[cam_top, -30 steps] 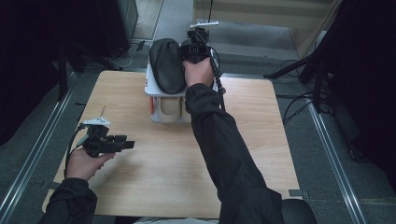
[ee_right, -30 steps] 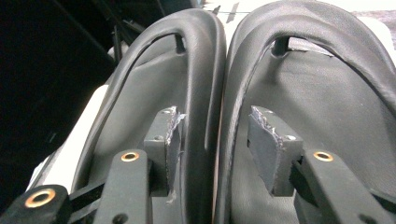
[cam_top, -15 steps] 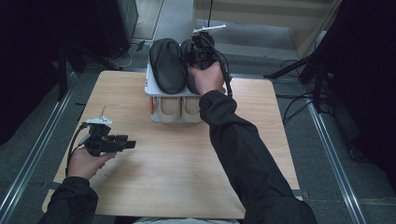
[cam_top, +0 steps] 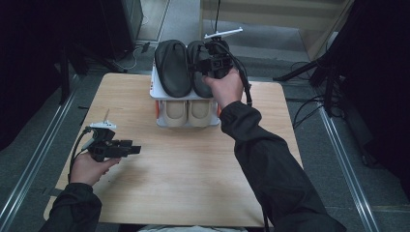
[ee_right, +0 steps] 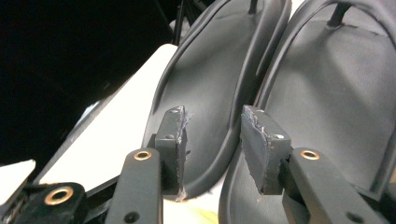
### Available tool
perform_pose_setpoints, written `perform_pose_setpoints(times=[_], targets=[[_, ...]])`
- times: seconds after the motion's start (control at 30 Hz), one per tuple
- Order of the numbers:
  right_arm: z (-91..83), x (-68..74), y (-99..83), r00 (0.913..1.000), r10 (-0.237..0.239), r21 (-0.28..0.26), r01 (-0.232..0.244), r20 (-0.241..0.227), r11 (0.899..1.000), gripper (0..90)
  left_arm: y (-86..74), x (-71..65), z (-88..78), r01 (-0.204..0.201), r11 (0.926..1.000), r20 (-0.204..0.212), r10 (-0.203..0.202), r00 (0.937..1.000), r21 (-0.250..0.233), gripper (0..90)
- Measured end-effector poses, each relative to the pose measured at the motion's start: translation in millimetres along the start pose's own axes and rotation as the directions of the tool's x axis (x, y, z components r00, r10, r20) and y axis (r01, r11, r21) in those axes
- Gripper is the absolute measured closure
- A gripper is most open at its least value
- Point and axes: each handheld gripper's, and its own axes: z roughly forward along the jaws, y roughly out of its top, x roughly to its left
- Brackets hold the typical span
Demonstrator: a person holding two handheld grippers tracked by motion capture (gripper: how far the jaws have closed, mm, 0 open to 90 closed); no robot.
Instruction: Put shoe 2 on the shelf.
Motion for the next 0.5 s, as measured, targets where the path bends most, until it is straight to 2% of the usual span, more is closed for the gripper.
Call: perform_pose_setpoints(times=[0.17, 0.43, 0.5], targets=[[-9.1, 1.6, -6.9, 0.9994, -0.024, 0.004, 0.025, -0.026, 1.0, 62.1, 0.1, -0.1, 0.4, 0.0, 1.0, 0.001, 0.0, 1.0, 0.001, 44.1], [-18.4, 7.9, -26.5, 0.993, -0.078, 0.008, 0.079, -0.089, 0.997, 59.7, -0.4, 0.1, -0.1, -0.002, 1.0, 0.001, 0.002, 1.0, 0.005, 44.1], [-19.5, 8.4, -32.2, 0.9913, -0.094, 0.01, 0.095, -0.092, 0.995, 58.9, -0.6, 0.0, -0.1, -0.002, 1.0, 0.0, 0.002, 1.0, 0.004, 44.1]])
